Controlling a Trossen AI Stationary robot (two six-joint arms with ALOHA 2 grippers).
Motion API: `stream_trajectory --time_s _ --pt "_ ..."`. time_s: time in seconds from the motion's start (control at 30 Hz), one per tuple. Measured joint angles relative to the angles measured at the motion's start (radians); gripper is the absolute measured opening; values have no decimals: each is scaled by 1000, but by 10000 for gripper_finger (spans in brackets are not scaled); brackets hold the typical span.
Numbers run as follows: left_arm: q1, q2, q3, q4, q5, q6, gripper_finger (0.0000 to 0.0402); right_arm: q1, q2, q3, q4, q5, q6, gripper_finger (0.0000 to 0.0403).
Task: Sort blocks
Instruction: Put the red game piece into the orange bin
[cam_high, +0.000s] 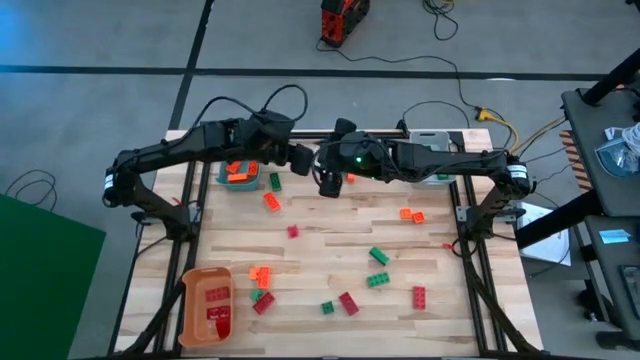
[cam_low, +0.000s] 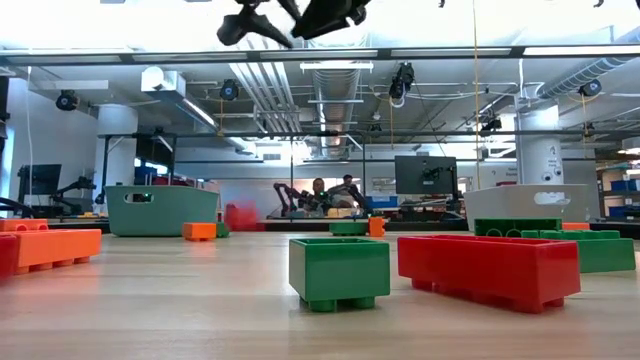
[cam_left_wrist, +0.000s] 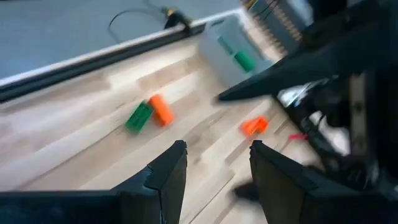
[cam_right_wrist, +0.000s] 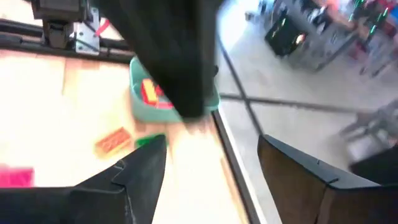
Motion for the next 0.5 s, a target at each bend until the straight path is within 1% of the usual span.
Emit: stream_trajectory --time_s 0.1,0.13,0.2,0.3,0.37,0.43,0.5 --pt "0 -41 0 -129 7 20 155 -6 -22 0 -98 -3 68 236" --pt "0 -55 0 -171 32 37 155 -9 -29 0 -139 -3 95 233" --pt "-10 -86 0 -260 105 83 155 -21 -40 0 -217 -13 162 228" --pt "-56 -138 0 -389 266 170 155 -43 -54 -5 -317 -61 252 226" --pt "-106 -171 0 -462 330 209 155 -57 -67 -11 -353 -91 297 226" --pt "-165 -194 -2 -519 342 170 155 -68 -72 -17 -380 -110 333 226" --pt "-216 -207 -8 -547 317 80 155 -75 -75 -23 -396 -112 360 226"
